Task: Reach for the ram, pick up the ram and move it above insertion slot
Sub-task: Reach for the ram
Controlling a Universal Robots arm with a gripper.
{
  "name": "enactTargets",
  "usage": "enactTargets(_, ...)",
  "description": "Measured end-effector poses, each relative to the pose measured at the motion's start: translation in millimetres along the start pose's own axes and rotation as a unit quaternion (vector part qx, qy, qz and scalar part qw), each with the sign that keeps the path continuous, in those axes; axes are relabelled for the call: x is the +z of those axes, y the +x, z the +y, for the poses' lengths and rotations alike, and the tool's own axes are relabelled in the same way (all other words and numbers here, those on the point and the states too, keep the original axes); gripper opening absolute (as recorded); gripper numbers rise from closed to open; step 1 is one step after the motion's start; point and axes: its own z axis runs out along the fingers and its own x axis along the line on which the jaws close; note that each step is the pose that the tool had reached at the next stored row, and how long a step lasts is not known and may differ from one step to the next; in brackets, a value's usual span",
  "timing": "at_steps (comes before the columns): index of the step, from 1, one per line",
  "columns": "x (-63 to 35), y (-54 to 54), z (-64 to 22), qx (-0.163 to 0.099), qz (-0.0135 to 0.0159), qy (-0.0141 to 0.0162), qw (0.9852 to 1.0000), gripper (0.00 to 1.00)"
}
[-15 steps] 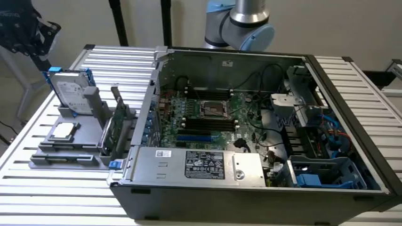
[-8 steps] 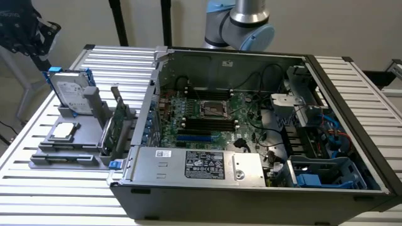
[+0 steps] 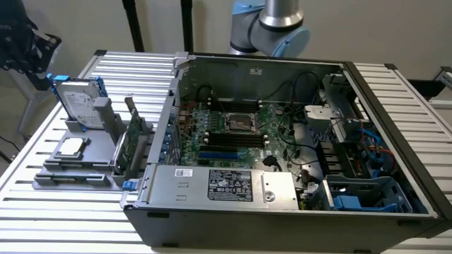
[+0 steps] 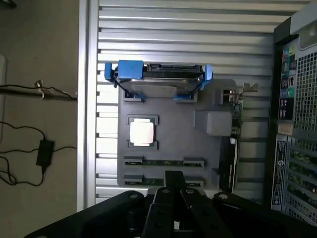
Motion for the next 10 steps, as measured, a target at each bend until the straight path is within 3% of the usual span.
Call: enactTargets(10, 16.9, -10.5, -29.4, -0.001, 0.0, 0.0, 1.0, 0.11)
